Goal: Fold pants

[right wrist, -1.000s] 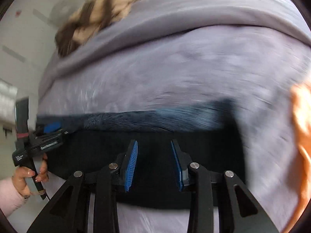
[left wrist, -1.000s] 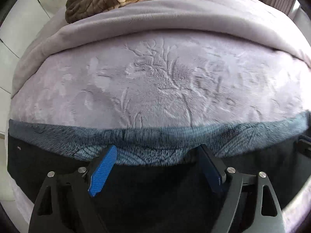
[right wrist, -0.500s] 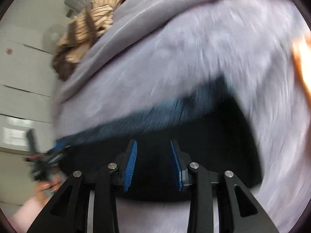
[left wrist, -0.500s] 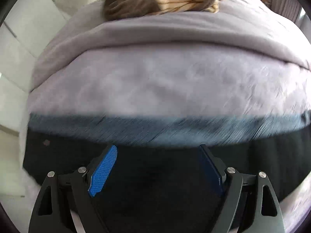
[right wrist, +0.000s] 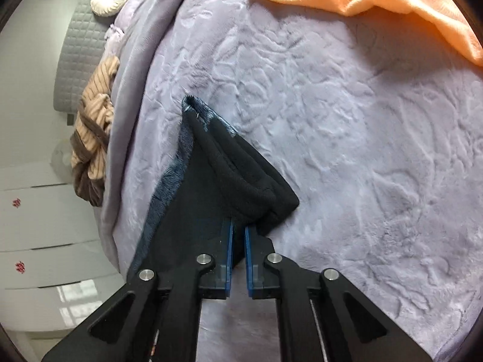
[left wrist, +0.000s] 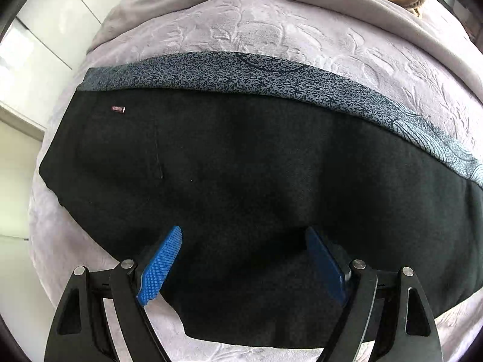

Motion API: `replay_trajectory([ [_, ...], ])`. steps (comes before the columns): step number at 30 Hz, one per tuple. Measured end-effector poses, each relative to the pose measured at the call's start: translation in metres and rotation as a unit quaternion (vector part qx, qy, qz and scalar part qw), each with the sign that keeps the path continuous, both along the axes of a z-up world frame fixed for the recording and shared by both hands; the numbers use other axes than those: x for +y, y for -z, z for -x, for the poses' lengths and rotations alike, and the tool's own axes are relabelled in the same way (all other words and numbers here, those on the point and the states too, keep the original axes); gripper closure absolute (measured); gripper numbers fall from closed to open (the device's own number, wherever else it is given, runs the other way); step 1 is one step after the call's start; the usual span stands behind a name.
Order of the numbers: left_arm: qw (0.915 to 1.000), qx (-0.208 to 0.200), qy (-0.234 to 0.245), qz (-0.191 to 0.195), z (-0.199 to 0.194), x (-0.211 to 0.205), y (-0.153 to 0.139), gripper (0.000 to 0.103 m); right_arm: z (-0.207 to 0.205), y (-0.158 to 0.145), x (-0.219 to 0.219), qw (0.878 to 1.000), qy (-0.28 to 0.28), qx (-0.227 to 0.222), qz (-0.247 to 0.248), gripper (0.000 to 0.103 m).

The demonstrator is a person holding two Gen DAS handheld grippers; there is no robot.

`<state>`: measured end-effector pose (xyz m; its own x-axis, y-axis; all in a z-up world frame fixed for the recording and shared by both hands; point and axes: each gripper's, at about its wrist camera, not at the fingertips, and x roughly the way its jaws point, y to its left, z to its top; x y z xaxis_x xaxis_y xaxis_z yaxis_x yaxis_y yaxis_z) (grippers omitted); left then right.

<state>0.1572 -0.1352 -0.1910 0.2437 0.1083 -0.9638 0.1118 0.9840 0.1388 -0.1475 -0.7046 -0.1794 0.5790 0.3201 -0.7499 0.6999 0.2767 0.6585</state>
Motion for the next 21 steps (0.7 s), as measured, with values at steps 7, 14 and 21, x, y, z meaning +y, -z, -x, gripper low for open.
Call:
replay_trajectory([
  [7, 1.0000, 0.010, -0.001, -0.001, 0.002, 0.014, -0.010, 0.017, 0.009, 0.000, 0.002, 0.999, -0.022, 0.039, 0.030, 0.081],
  [14, 0.9999, -0.007, -0.013, 0.008, -0.002, 0.078, -0.027, 0.017, -0.016, -0.039, 0.074, 0.989, -0.143, -0.038, 0.000, 0.073],
  [21, 0.9995, -0.029, 0.012, 0.007, -0.043, 0.145, -0.033, 0.017, -0.082, -0.017, 0.260, 0.957, -0.246, -0.082, -0.129, 0.063],
])
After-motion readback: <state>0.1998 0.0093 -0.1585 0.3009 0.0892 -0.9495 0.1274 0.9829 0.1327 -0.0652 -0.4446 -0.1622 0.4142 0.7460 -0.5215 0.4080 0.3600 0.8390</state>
